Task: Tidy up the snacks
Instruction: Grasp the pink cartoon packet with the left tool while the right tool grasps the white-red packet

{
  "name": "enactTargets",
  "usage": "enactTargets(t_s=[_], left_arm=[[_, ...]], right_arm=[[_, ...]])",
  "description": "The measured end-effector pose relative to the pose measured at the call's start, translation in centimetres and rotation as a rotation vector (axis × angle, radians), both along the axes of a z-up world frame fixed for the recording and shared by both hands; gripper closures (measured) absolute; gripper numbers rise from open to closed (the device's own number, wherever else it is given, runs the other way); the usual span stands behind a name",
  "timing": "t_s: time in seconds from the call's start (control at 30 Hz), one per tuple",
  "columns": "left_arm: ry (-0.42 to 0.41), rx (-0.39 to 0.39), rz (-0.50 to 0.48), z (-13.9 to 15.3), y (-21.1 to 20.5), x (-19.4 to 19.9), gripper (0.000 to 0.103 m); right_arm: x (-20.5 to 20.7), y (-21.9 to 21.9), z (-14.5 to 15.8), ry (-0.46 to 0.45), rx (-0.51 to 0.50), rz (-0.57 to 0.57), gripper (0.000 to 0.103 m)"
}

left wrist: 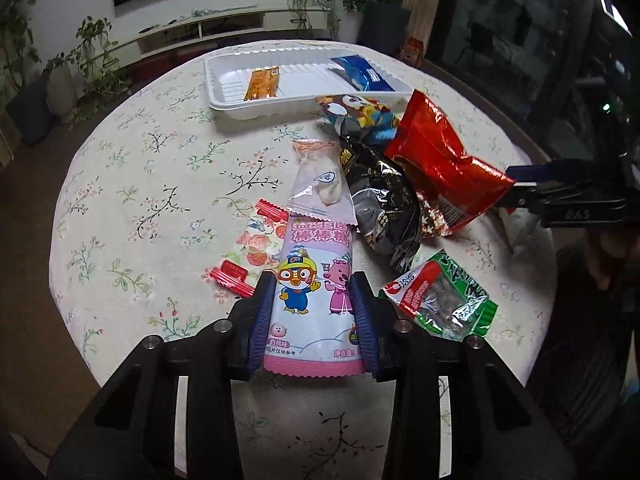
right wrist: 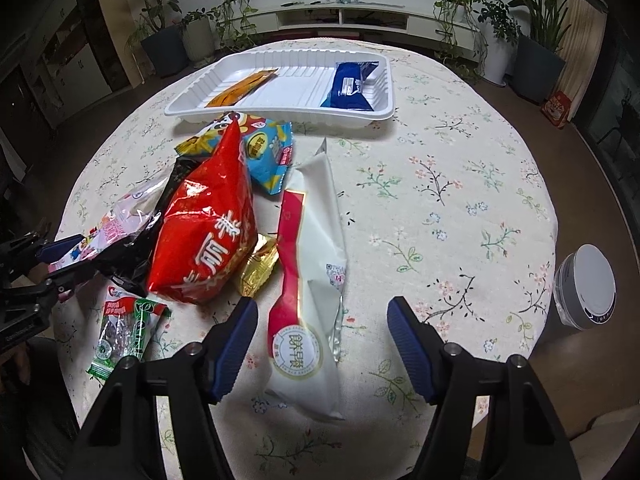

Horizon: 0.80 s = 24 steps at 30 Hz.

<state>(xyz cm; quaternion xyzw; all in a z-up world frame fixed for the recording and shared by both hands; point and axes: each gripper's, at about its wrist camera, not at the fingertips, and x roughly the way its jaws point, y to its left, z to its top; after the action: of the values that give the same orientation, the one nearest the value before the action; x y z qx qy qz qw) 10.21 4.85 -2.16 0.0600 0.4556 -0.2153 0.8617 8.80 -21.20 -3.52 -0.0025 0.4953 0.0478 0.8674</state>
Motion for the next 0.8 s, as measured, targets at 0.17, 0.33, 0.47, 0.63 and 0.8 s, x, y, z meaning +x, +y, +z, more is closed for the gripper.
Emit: enactTargets(t_s=[0.17,0.33,0.47,0.63,0.8], left_arm=[[0.002,-0.017,0.005,0.0,0.1,-0.5,0.068],[0.012,-0.017,0.007,-0.2,0.2,-0.5,0.068],[0.027,-0.012,0.006,-0.6,0.0,-0.2,0.07],[0.041,-0.011,0.008,-0.7,0.0,-0.2,0.071],[0.04,-0.016,0.014,-0.5,0.1,-0.5,0.071]], right_arm=[[1.1,0.1,-0.9,0.036,-0.02,0.007,0.044],[1.3,0.0,-1.9,0.058,-0.013,0.019,0.068],[0.9,-0.3,-1.6,0.045,0.005,0.024,0.071],[0.1,-0.6,-1.3,0.028,0.014,0.029,0.073],[-0.8,-1.3,-0.2,-0.018,0.031,0.012,0.073]])
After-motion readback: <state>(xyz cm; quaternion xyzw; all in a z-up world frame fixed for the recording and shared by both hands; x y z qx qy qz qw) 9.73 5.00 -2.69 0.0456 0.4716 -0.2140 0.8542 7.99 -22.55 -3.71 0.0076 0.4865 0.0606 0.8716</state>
